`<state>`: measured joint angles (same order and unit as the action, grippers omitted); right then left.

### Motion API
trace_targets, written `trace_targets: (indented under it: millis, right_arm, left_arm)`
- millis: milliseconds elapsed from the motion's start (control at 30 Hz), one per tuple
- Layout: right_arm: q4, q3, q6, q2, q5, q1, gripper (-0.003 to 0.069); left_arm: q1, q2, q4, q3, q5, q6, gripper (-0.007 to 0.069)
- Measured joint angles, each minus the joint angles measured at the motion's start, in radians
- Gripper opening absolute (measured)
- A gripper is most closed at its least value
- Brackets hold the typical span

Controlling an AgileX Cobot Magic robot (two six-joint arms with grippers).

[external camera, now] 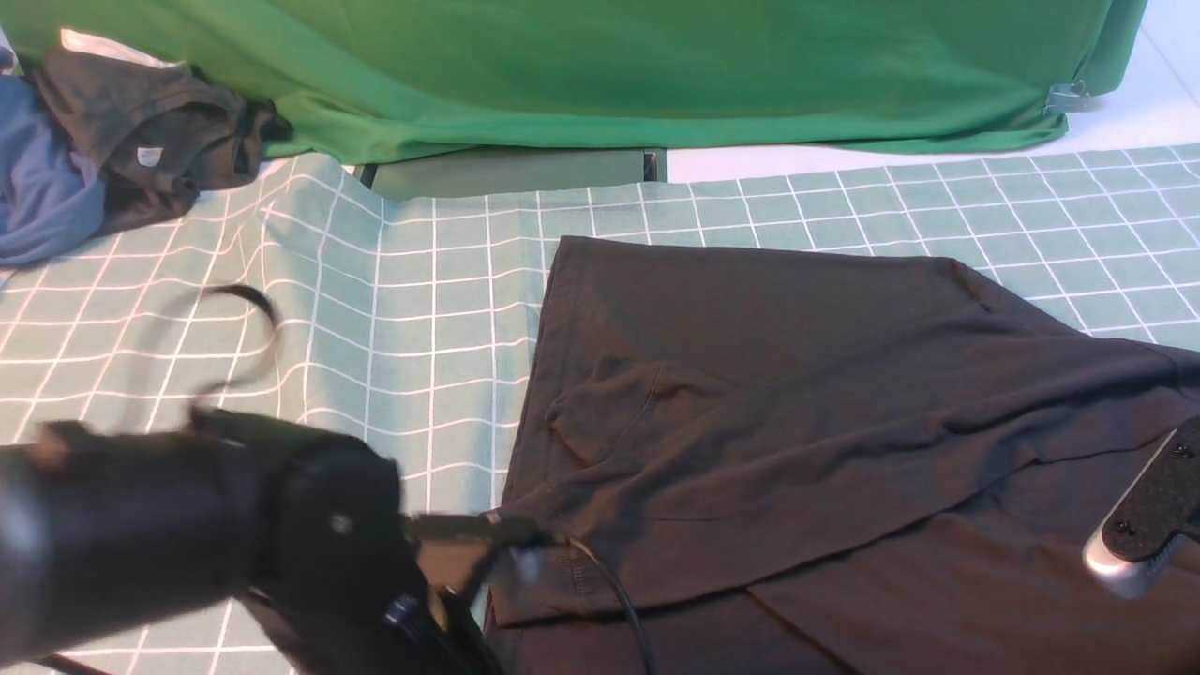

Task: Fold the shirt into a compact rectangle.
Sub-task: 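Grasp the near edge of the shirt at its hem and shoulder corners, then fold the black garment in half by bringing its near edge over to the far edge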

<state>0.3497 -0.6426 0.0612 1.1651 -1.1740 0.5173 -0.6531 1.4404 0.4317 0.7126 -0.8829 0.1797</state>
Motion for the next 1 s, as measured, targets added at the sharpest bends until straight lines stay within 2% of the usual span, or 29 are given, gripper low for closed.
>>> trace_targets:
  millis: [267, 533, 800, 1000]
  right_arm:
    - [-0.001, -0.088, -0.032, 0.008, -0.012, 0.000, 0.0043]
    - [-0.003, -0.160, -0.032, 0.091, 0.033, -0.101, 0.0042]
    - [-0.002, -0.242, -0.028, 0.200, 0.122, -0.175, 0.0041]
    - [-0.003, -0.340, -0.027, 0.294, 0.162, -0.211, 0.0041]
  left_arm:
    - [0.174, -0.076, 0.000, 0.096, -0.036, -0.004, 0.0014]
    - [0.204, 0.002, 0.010, 0.224, 0.056, -0.050, 0.0014]
    - [0.316, 0.127, 0.015, 0.465, 0.094, -0.077, 0.0014]
    - [0.362, 0.259, 0.030, 0.633, 0.124, -0.083, 0.0014]
